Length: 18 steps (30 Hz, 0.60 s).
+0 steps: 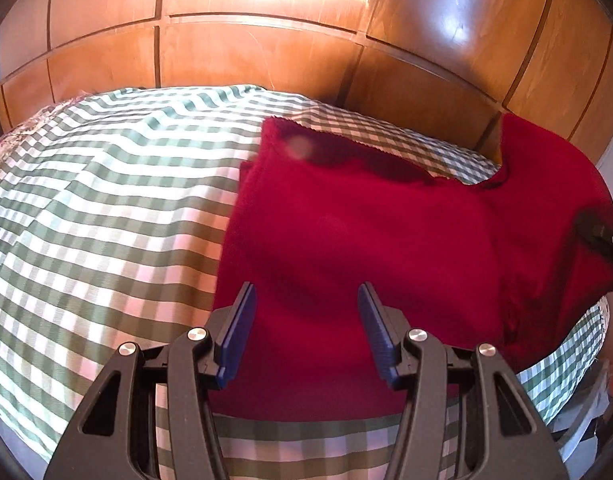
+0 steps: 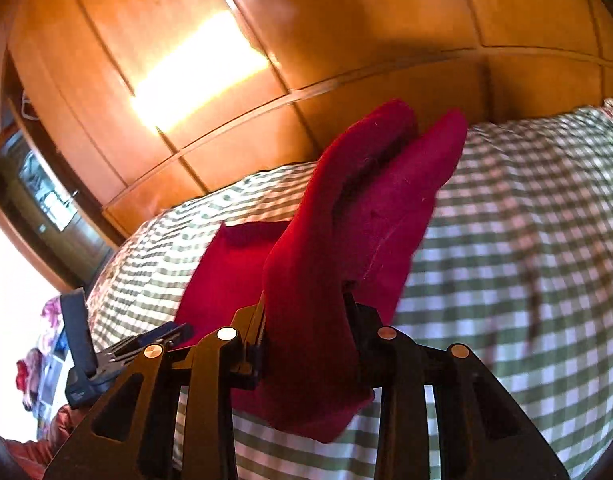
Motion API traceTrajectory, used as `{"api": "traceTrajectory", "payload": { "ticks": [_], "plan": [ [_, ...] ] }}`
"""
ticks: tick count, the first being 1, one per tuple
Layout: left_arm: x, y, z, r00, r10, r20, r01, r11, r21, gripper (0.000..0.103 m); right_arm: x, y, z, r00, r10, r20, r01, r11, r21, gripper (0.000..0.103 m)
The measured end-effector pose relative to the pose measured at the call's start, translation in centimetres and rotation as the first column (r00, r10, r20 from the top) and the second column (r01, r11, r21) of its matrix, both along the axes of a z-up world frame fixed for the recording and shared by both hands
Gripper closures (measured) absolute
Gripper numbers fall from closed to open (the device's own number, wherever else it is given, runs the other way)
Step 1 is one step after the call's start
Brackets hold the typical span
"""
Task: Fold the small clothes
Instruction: 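Grasp a sweater corner with the right tool and lift it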
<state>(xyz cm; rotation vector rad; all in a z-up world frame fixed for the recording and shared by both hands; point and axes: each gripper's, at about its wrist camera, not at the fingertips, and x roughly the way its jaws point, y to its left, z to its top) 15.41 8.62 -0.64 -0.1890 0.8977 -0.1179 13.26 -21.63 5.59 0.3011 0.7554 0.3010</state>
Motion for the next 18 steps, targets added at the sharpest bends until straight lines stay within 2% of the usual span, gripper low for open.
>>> {"api": "traceTrajectory", "payload": {
  "ticks": [7,18],
  "plan": [
    [-0.2,1.6,0.0,1.000,0.027,0.001,-0.027,1.000,-0.010,0.051,1.6,5.3,0.6,0.995,0.098,0.004,-0.097,0.994,-0.044,0.073],
    [-0.7,4.6,-0.7,0.997,0.068,-0.034,-0.070,0.996,-0.059,0.048,2.6,12.0,-1.2,0.981,0.190,-0.035,-0.193,0.970,-0.148,0.073]
  ]
}}
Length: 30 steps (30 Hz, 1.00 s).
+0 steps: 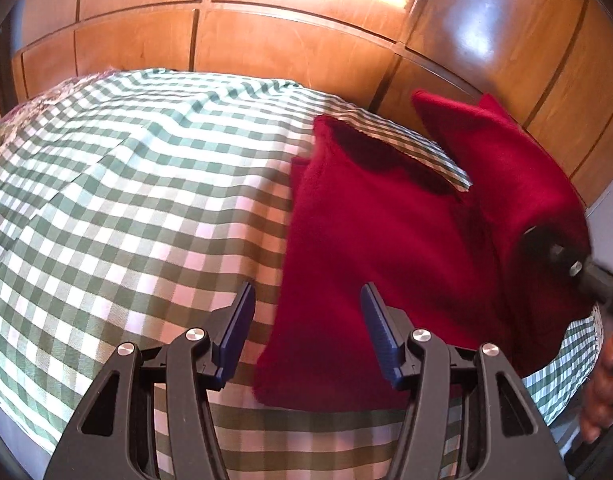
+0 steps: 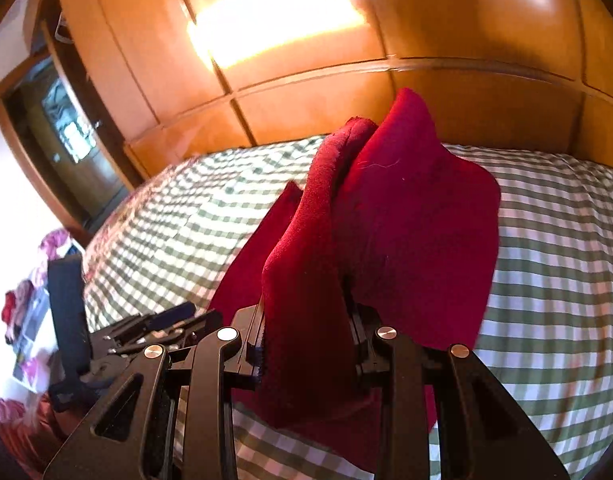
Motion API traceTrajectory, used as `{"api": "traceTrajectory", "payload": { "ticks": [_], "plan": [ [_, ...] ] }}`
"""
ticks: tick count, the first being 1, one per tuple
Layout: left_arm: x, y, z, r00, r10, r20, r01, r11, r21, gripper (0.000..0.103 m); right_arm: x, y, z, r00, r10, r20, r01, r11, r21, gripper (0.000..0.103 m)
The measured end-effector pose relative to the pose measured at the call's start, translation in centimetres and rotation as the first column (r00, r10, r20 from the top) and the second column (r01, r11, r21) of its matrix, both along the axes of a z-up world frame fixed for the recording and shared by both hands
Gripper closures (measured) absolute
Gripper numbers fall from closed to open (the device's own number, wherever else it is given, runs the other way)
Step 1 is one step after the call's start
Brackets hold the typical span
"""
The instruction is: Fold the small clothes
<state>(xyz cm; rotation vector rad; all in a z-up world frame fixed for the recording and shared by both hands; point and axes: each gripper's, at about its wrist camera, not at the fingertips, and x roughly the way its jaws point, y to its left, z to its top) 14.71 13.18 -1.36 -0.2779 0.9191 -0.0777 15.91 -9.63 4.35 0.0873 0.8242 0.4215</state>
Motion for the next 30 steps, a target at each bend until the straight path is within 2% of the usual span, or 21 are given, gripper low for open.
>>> {"api": "traceTrajectory", "payload": {
  "ticks": [1,5,8,10,13,16,20,22,24,26,28,30],
  "plan": [
    [-0.1,0.5,0.0,1.000,0.002,-0.003,-0.002,1.000,-0.016,0.046,0.0,1.0,-0.5,1.000,0.011,-0.001,-0.011,0.999,-0.034,0.073],
    [0.0,3.4,-0.3,0.999,0.018,-0.029,-0.023,0.985,-0.173,0.044,-0.2,4.1,-2.6,0.998,0.056,0.000,-0.056,0.988,-0.144,0.073],
    [0.4,5.7,-0.2,0.999,0.011,-0.041,-0.025,0.939,-0.344,0.043,-0.8,6.4,-4.4,0.994,0.106,0.010,-0.101,0.971,-0.217,0.073],
    [0.8,6.3,0.0,0.999,-0.005,-0.038,-0.011,0.911,-0.413,0.039,-1.5,7.7,-5.2,0.991,0.131,0.036,-0.116,0.954,-0.277,0.073],
    [1.7,6.3,0.3,0.998,-0.037,-0.041,0.012,0.873,-0.487,0.037,-2.3,8.2,-5.9,0.986,0.152,0.069,-0.123,0.941,-0.316,0.073],
    [3.2,5.2,0.7,0.996,-0.075,-0.047,0.038,0.840,-0.541,0.034,-2.5,7.7,-5.7,0.984,0.154,0.089,-0.122,0.949,-0.291,0.072],
    [5.7,3.0,1.7,0.990,-0.133,-0.056,0.081,0.834,-0.546,0.026,-3.0,6.9,-5.3,0.983,0.151,0.103,-0.122,0.962,-0.246,0.072],
    [7.2,1.8,2.2,0.983,-0.167,-0.080,0.103,0.851,-0.515,0.025,-3.0,6.9,-5.3,0.981,0.153,0.117,-0.121,0.963,-0.240,0.071],
    [8.5,0.6,2.6,0.970,-0.221,-0.102,0.144,0.860,-0.489,0.022,-3.3,7.1,-5.4,0.977,0.166,0.133,-0.129,0.960,-0.248,0.065],
    [9.4,-0.4,3.0,0.960,-0.248,-0.130,0.168,0.882,-0.440,0.022,-3.9,7.5,-5.6,0.966,0.205,0.155,-0.160,0.953,-0.259,0.065],
    [10.3,-1.8,3.1,0.943,-0.290,-0.163,0.213,0.903,-0.373,0.022,-4.6,8.3,-6.0,0.953,0.256,0.159,-0.208,0.940,-0.270,0.054],
    [10.7,-2.2,2.6,0.944,-0.256,-0.210,0.190,0.938,-0.290,0.023,-5.2,8.8,-6.2,0.944,0.276,0.182,-0.218,0.933,-0.286,0.054]
  ]
}}
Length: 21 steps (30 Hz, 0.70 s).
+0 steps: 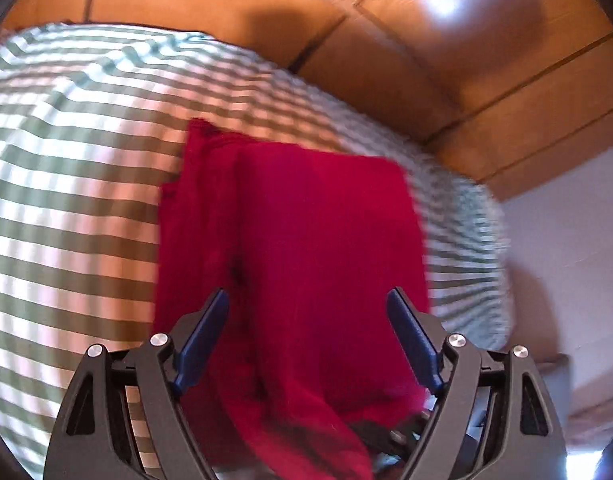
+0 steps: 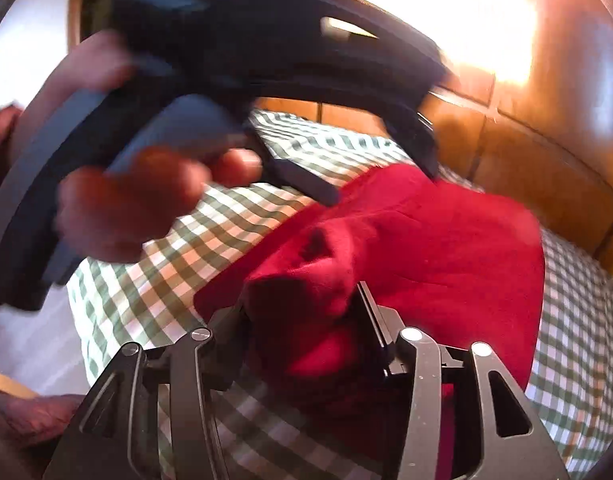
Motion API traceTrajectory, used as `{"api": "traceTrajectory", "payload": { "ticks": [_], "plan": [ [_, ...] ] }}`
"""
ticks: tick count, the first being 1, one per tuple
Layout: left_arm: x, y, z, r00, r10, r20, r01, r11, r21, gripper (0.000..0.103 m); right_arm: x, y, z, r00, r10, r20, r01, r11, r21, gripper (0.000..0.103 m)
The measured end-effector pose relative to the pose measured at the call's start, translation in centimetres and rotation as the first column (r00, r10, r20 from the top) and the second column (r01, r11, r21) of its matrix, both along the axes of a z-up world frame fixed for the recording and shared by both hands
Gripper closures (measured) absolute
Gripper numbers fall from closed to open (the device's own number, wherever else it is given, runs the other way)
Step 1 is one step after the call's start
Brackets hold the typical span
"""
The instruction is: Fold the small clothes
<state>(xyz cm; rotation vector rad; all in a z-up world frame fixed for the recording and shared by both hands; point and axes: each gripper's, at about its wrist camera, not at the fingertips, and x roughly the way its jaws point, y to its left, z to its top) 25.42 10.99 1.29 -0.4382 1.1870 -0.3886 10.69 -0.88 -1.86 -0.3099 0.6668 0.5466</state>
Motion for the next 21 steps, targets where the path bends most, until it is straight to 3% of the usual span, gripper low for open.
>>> {"api": "traceTrajectory", "payload": {
  "ticks": [6,8,11,14,15,17,19,21],
  "plan": [
    [-0.5,1.8,-0.5,0.998,0.062,-0.022,-0.061,0.998,0.026,0.024,-1.7,-3.3,1.0,0.999,0.006,-0.041,-0.003,0.996,0.093,0.054],
    [-0.7,2.3,-1.2,0.997,0.064,-0.042,-0.064,0.998,0.014,0.024,-2.2,-5.4,1.6,0.998,-0.010,-0.059,0.019,0.990,0.138,0.047],
    [-1.1,1.4,-1.7,0.998,0.044,-0.054,-0.044,0.999,-0.004,0.037,-2.7,-8.9,2.3,0.994,-0.068,-0.088,0.085,0.975,0.203,0.044],
    [-1.0,-0.2,-1.5,0.999,0.017,-0.047,-0.016,1.000,0.002,0.039,-2.4,-11.7,2.1,0.983,-0.157,-0.100,0.175,0.961,0.216,0.044],
    [-0.9,-0.8,-1.7,0.999,0.012,-0.046,-0.011,1.000,0.010,0.042,-2.4,-12.2,1.9,0.978,-0.178,-0.106,0.197,0.957,0.213,0.044],
    [-0.6,-1.7,-1.9,0.999,0.005,-0.033,-0.003,0.999,0.049,0.063,-1.9,-13.6,1.3,0.961,-0.242,-0.131,0.266,0.941,0.210,0.044],
    [-0.9,-1.9,-1.5,1.000,0.010,0.008,-0.010,0.997,0.072,0.077,-1.6,-14.1,0.9,0.951,-0.274,-0.142,0.300,0.930,0.214,0.044],
    [-1.5,-1.6,-0.3,0.998,0.018,0.065,-0.022,0.998,0.067,0.080,-1.5,-14.5,0.7,0.944,-0.295,-0.146,0.322,0.923,0.210,0.044]
  ]
}}
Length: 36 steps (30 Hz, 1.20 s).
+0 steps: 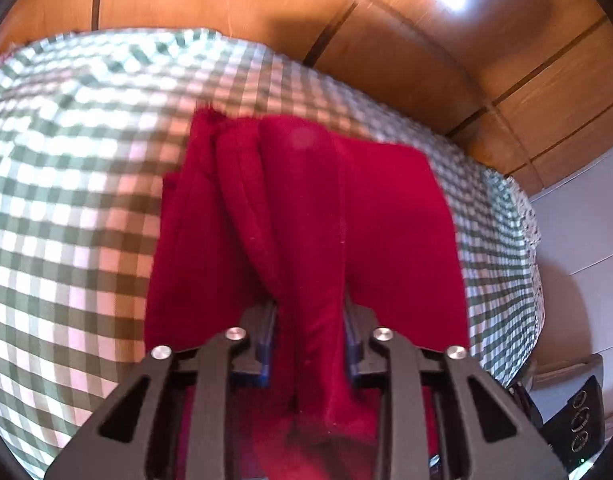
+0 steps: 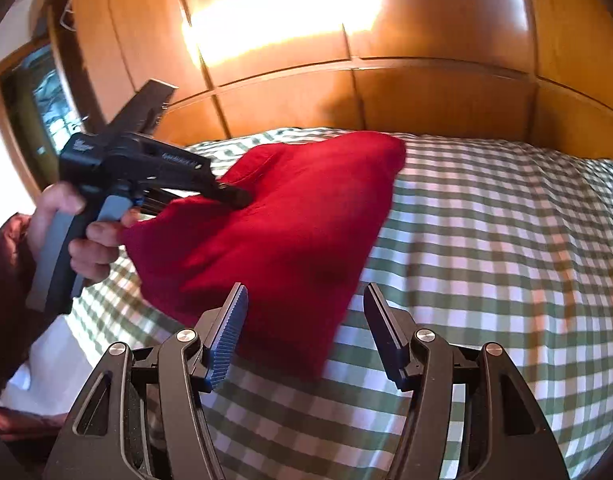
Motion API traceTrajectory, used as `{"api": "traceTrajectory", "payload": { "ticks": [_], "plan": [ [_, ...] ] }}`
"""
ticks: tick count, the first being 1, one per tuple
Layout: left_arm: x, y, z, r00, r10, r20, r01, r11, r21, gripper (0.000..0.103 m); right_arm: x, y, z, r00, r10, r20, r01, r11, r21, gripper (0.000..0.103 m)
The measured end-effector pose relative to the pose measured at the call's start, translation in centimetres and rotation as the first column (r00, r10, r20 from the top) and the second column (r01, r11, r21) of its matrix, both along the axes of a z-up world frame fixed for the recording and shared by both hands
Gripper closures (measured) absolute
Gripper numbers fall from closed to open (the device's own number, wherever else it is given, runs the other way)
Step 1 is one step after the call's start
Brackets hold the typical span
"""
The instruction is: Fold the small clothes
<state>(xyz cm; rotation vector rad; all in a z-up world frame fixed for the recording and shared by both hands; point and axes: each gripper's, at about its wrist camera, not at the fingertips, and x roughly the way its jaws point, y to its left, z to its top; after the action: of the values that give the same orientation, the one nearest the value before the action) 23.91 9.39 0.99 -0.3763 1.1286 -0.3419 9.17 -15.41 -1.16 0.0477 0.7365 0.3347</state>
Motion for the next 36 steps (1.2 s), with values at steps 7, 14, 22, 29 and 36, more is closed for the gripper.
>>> {"api": "traceTrajectory", "payload": {
  "ticks": [7,14,22,29,36],
  "plan": [
    [-2.9,2.1,3.9,0.986,0.007,0.167,-0.016,0.999,0.051,0.082,-0.3,1.2,-0.1,1.000,0.029,0.009,-0.029,1.000,0.004,0.044],
    [-2.1,3.7,-0.6,0.993,0.059,0.105,-0.077,0.981,0.178,0.080,-0.1,6.0,-2.9,0.989,0.143,-0.036,-0.146,0.985,-0.096,0.044],
    [-3.8,3.2,0.8,0.974,0.029,0.224,-0.085,0.966,0.245,0.081,-0.1,6.2,-2.1,0.982,0.181,-0.059,-0.187,0.973,-0.132,0.044],
    [-4.6,3.8,1.0,0.967,0.042,0.251,-0.107,0.962,0.253,0.083,4.2,3.8,1.6,0.996,0.087,0.010,-0.086,0.995,-0.052,0.044],
    [-3.8,4.6,-0.7,0.975,0.069,0.212,-0.121,0.962,0.245,0.081,11.0,6.3,1.9,0.998,0.058,0.038,-0.053,0.992,-0.115,0.044]
  ]
}}
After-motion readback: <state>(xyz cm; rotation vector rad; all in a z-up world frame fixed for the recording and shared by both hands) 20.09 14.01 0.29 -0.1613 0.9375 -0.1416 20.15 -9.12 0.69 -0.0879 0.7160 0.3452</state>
